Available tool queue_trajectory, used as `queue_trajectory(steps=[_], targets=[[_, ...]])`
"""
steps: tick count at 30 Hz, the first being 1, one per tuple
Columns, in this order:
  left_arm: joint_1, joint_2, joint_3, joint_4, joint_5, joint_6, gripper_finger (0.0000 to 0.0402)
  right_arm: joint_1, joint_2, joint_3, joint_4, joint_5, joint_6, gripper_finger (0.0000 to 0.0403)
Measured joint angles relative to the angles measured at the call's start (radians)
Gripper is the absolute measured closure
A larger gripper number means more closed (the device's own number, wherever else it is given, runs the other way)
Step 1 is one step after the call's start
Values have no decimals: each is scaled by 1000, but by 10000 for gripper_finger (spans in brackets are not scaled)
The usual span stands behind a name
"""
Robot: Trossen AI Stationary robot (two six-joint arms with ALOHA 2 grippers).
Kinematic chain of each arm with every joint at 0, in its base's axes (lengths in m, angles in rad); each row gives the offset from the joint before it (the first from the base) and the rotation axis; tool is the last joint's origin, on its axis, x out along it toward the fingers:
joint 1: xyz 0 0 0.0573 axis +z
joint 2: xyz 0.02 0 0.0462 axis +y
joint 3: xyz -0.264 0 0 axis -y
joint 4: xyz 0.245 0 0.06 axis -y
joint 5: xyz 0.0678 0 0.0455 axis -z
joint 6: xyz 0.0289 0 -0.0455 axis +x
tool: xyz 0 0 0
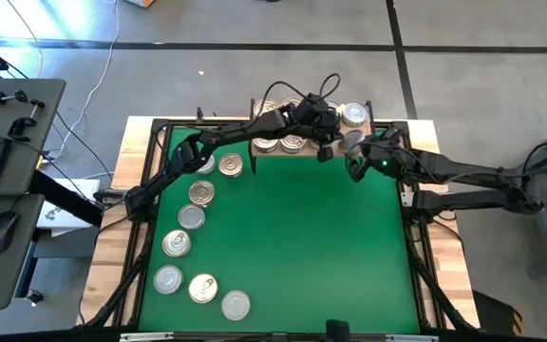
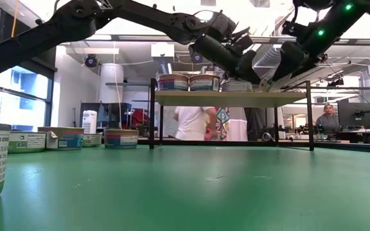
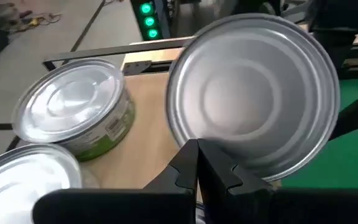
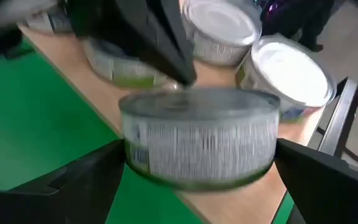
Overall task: Stack canned seafood by type on shelf
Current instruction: Put the green tuna can on the shelf and aligned with the top right green tuna can
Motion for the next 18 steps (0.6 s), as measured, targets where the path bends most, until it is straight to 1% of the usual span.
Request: queue_trajectory(steps=[2, 6, 8, 10, 12, 15, 18], targets=[[-5, -8, -1, 13, -17, 1, 402, 0, 19, 0, -14, 0, 8, 8], [-20, -29, 0, 73, 0, 6, 401, 0, 66, 0, -7, 1, 2, 9], [-28, -30, 0, 85, 66, 34, 401, -3, 88, 1, 1, 0, -1, 9], [-38, -19, 0, 90, 133, 68, 401, -14, 102, 1, 4, -39, -6, 9], [-48, -9, 0, 116, 121, 79, 401, -29, 110, 1, 7, -63, -8, 9], [-55, 7, 0, 136, 99, 87, 401, -50, 110, 1, 12, -70, -9, 9], [-43, 9, 0, 113, 96, 70, 401, -65, 108, 1, 13, -78, -27, 9]])
